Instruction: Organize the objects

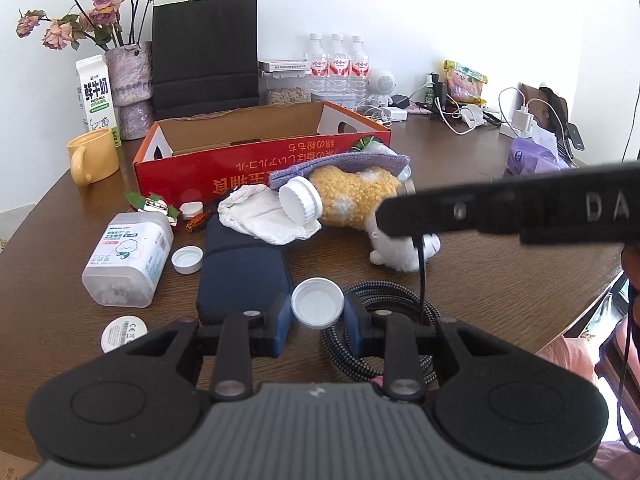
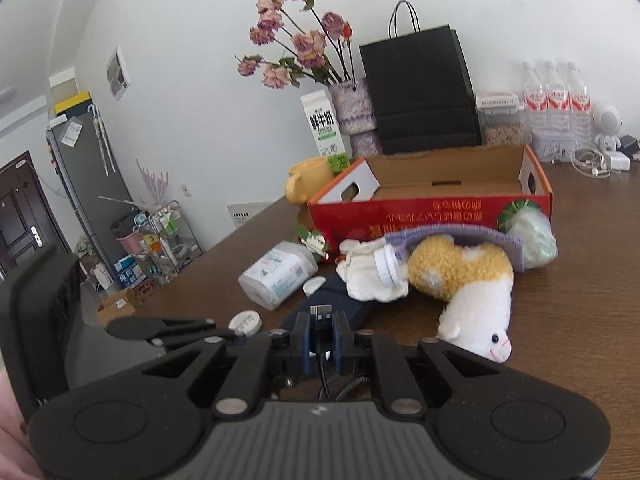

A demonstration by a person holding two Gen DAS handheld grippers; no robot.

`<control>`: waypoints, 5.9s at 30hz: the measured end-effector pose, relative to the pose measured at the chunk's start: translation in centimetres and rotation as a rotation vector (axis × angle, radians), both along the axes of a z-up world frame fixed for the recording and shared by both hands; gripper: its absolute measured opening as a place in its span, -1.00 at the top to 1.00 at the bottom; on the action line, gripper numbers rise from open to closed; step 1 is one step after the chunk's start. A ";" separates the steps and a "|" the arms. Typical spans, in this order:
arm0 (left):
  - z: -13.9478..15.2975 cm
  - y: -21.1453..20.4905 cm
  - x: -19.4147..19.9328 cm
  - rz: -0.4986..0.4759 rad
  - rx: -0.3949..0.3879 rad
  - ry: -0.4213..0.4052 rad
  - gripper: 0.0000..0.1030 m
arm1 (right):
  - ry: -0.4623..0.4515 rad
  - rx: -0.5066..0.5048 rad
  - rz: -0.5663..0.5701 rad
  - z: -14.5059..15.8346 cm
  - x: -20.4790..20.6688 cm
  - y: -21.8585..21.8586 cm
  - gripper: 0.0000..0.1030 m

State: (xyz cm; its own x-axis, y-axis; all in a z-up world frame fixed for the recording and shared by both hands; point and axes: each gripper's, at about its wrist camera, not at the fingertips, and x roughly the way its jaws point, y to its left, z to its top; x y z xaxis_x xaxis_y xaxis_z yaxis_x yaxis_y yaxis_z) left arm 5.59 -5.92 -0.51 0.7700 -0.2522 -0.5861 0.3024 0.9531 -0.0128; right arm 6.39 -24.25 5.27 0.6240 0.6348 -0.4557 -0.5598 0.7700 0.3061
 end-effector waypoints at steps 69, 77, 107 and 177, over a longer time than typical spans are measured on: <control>6.6 2.1 12.3 0.187 0.040 -0.155 0.44 | -0.209 0.176 -0.082 6.6 13.4 -2.2 0.90; 6.4 2.8 21.0 0.231 0.027 -0.159 0.44 | -0.195 0.141 -0.106 4.5 22.3 -0.2 0.89; 8.1 4.9 20.4 0.343 0.017 -0.182 -1.00 | -0.207 -0.168 -0.239 2.8 22.5 1.0 -1.00; -3.6 12.3 3.8 0.394 0.031 0.095 -1.00 | 0.012 -0.348 -0.179 -8.2 0.9 7.6 -1.00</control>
